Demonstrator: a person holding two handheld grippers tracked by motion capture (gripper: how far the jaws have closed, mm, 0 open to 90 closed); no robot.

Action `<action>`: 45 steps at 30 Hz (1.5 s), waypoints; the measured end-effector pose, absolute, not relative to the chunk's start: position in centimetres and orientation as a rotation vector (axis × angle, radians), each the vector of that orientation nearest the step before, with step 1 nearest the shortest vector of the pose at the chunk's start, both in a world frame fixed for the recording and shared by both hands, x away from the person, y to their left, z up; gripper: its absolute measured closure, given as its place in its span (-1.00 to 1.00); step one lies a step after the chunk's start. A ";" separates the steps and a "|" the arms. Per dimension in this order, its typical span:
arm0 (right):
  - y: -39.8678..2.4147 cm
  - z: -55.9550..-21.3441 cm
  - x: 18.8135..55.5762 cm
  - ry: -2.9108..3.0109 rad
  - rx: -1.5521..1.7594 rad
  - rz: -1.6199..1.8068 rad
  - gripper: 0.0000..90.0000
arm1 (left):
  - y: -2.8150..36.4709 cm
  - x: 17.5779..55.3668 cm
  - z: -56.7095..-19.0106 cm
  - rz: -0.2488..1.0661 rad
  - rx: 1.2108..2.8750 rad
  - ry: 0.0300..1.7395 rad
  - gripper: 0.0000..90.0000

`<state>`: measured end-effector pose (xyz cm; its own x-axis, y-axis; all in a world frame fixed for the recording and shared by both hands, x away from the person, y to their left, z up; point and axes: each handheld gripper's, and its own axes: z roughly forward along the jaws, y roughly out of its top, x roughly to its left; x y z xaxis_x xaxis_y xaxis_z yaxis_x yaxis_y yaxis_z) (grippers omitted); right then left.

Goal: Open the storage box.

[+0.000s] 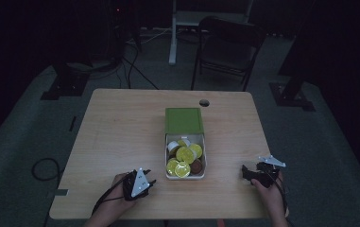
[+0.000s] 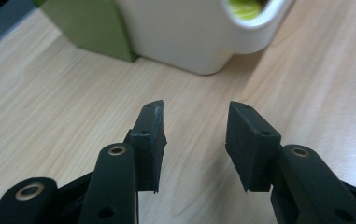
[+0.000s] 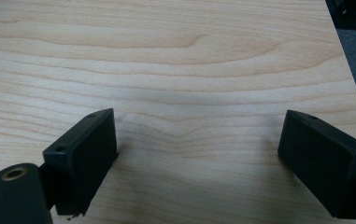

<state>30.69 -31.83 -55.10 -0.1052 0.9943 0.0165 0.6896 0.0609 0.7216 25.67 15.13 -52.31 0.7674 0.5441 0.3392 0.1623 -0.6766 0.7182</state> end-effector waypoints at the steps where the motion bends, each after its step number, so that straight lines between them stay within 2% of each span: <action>1: -31.8 -55.1 30.7 1.849 1.676 0.805 -0.75 | 15.3 25.8 -52.3 0.709 2.267 0.533 0.25; 10: -31.8 -55.1 30.7 1.850 1.676 0.804 -0.75 | 17.1 26.6 -52.7 0.694 2.238 0.635 0.06; 15: -31.8 -55.1 30.7 1.850 1.676 0.804 -0.75 | 18.3 26.9 -52.8 0.685 2.207 0.704 -0.12; 20: -31.8 -55.1 30.7 1.850 1.676 0.804 -0.75 | 19.3 27.2 -52.9 0.663 2.172 0.787 -0.18; 24: -31.8 -55.1 30.7 1.850 1.676 0.804 -0.75 | 19.9 27.4 -53.0 0.632 2.146 0.839 -0.14; 27: -31.8 -55.1 30.7 1.850 1.676 0.804 -0.75 | 20.5 27.7 -52.9 0.636 2.098 0.879 -0.28; 31: -31.8 -55.1 30.7 1.850 1.676 0.804 -0.75 | 21.4 28.1 -52.8 0.630 2.000 0.950 -0.59; 39: -31.8 -55.1 30.7 1.850 1.676 0.804 -0.75 | 23.4 28.5 -53.1 0.641 1.948 1.051 -0.77; 45: -31.8 -55.1 30.7 1.850 1.676 0.804 -0.75 | 24.8 28.4 -53.2 0.653 1.940 1.134 -0.79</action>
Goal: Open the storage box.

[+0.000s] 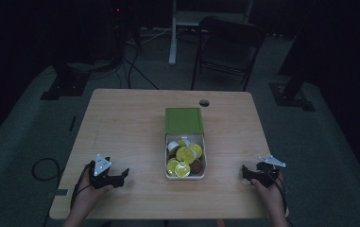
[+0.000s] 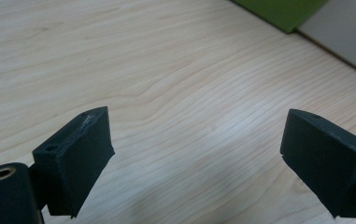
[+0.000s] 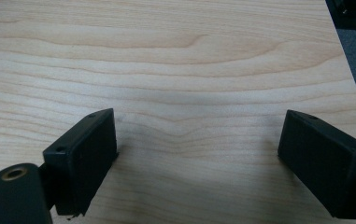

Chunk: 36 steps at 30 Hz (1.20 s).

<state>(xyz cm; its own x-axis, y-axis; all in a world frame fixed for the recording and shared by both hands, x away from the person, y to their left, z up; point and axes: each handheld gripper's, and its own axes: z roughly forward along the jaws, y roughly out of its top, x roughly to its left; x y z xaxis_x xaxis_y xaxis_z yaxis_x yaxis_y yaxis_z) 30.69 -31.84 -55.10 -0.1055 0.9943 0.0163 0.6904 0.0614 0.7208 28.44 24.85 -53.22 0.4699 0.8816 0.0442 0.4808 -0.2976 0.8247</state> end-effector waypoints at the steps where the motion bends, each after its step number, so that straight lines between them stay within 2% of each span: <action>1: -31.8 -55.1 30.7 1.850 1.677 0.804 -0.75 | 25.1 28.4 -53.2 0.653 1.943 1.146 -0.79; 18: -31.8 -55.1 30.7 1.851 1.677 0.804 -0.75 | 27.4 28.6 -54.1 0.732 1.960 1.334 -0.79; 36: -31.4 -55.1 30.8 1.904 1.631 0.825 -0.75 | 27.8 29.2 -54.5 0.664 2.009 1.411 -0.80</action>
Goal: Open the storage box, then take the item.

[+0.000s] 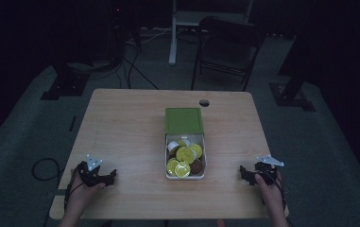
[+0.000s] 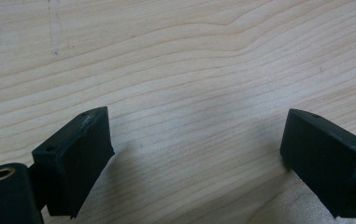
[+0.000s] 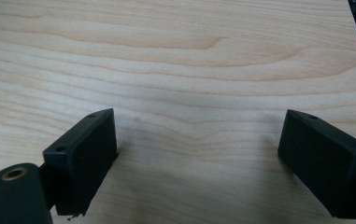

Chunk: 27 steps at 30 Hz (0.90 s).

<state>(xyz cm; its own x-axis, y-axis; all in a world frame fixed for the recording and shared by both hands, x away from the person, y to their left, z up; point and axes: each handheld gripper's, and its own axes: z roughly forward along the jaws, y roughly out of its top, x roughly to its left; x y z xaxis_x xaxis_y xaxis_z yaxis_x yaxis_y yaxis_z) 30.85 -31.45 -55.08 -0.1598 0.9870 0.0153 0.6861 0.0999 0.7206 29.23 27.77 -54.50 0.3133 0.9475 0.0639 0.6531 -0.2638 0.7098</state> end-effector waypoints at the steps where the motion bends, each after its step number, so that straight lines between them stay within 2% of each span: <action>1: -31.4 -55.1 30.9 1.900 1.636 0.824 -0.75 | 27.8 29.3 -54.5 0.652 2.006 1.413 -0.80; 4: -31.4 -55.1 30.9 1.899 1.637 0.823 -0.75 | 28.1 29.4 -54.5 0.600 1.993 1.435 -0.80; 27: -30.1 -54.5 30.2 1.921 1.686 0.800 -0.75 | 28.1 29.4 -54.6 0.602 1.994 1.436 -0.81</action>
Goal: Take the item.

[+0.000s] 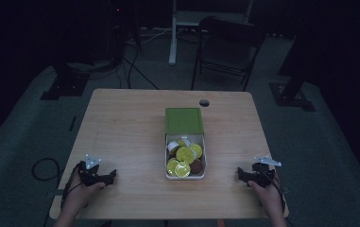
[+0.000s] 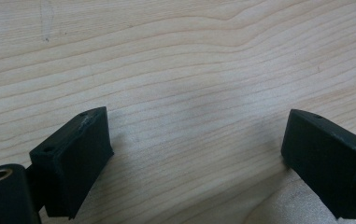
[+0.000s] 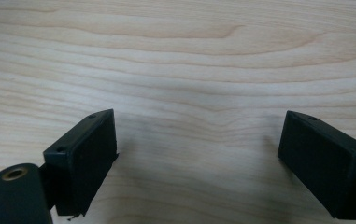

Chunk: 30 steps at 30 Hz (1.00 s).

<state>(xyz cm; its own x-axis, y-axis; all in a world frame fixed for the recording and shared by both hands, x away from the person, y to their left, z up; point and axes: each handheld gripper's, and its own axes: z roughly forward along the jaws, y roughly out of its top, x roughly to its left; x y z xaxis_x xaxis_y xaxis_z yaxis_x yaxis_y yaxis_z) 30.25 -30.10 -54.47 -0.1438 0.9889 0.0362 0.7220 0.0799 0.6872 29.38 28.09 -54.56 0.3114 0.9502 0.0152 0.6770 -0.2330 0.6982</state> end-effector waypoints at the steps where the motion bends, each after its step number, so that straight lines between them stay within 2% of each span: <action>1: -30.0 -54.4 30.2 1.919 1.686 0.801 -0.75 | 28.1 29.4 -54.6 0.602 1.994 1.436 -0.81; 30: -25.2 -49.2 29.4 1.988 1.530 0.960 -0.72 | 28.1 29.4 -54.6 0.602 1.995 1.435 -0.81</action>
